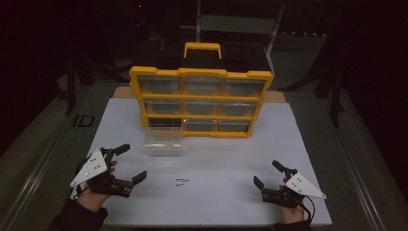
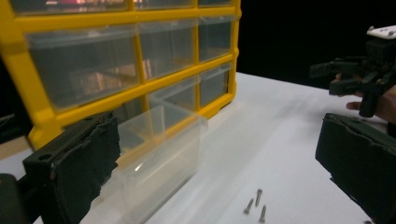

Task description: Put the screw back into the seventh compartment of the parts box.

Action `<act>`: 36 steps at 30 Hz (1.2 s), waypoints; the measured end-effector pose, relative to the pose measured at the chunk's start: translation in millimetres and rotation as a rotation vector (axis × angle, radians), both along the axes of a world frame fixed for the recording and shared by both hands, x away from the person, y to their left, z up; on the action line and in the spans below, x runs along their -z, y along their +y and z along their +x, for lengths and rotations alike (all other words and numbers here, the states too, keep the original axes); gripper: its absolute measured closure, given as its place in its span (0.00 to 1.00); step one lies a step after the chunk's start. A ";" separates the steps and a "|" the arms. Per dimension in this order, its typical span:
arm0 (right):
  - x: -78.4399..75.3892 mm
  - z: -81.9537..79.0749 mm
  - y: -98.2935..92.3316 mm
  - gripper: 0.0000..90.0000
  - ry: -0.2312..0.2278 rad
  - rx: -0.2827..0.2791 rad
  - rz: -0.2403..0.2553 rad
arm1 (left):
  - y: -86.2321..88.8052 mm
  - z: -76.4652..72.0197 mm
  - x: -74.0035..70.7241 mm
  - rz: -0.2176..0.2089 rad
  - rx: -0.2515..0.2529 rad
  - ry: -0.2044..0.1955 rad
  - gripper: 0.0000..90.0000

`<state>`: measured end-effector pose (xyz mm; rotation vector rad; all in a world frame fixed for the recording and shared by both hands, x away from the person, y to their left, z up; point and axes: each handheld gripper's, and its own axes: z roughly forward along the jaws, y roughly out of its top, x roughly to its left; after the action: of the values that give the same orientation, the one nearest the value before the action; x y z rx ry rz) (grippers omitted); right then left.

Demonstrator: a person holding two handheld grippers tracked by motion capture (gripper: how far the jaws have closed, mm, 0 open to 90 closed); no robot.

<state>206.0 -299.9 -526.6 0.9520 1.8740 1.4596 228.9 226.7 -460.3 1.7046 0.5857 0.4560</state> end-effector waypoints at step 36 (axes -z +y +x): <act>0.3 0.2 1.2 0.11 0.009 -0.029 0.010 | -92.5 53.7 14.0 0.163 0.279 0.249 0.23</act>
<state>206.3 -298.6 -526.9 0.9413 1.8956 1.4856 282.6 134.2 -474.3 1.9809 0.4876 0.0936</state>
